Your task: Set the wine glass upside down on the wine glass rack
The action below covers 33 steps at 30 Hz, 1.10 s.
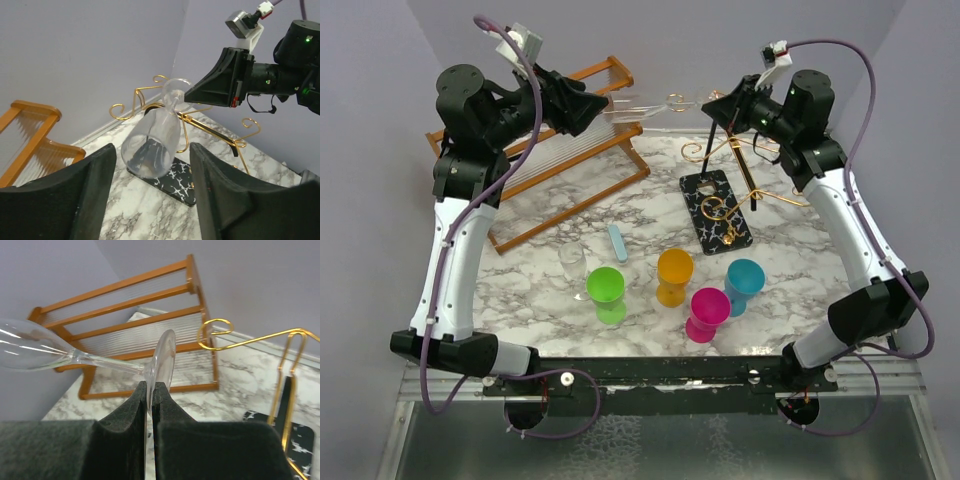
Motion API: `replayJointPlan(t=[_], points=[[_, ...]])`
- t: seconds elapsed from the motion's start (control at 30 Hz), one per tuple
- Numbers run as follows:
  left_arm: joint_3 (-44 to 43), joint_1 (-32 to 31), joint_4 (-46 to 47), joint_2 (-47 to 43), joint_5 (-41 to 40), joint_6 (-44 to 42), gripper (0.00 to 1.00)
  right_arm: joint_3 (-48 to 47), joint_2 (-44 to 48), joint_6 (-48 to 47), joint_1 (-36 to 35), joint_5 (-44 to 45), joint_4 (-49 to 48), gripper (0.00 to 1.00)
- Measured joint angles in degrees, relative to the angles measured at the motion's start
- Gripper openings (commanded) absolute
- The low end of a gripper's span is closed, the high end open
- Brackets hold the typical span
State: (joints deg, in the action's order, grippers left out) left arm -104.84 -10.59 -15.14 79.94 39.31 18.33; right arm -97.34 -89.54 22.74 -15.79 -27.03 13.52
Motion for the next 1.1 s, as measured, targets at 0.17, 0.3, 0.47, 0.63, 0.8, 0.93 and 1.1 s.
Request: replayJointPlan(t=[0.17,0.3,0.47,0.63,0.8,0.93,1.1], points=[[-0.02,0.13,-2.62,-2.64,-3.06,-2.71,0.79,-0.33,0.83,-3.8,2.58,6.51,2.21,0.01],[-0.02,0.33,-3.91,-3.93,-4.28,-4.17,0.84,-3.21,0.83,-8.04,4.13,12.96,3.85,0.01],[0.76,0.39,-5.18,-4.66,-4.87,-6.01,0.84,-8.83,0.81,-15.02,4.61,21.86,3.93,0.01],[2.32,0.39,-6.54,-5.11,-5.29,-7.87,0.84,-14.25,-0.76,-23.23,4.61,29.27,1.95,0.01],[3.06,0.39,-6.88,-5.18,-5.53,-9.29,0.84,-21.27,-6.51,-31.56,4.61,34.49,-0.04,0.01],[3.1,0.39,-7.06,-5.35,-5.6,-10.43,0.84,-24.98,-10.78,-37.51,4.61,37.75,-1.38,0.01],[3.41,0.39,-7.3,-5.49,-5.75,-11.56,0.84,-27.61,-14.53,-44.78,4.61,40.28,-3.54,0.01]])
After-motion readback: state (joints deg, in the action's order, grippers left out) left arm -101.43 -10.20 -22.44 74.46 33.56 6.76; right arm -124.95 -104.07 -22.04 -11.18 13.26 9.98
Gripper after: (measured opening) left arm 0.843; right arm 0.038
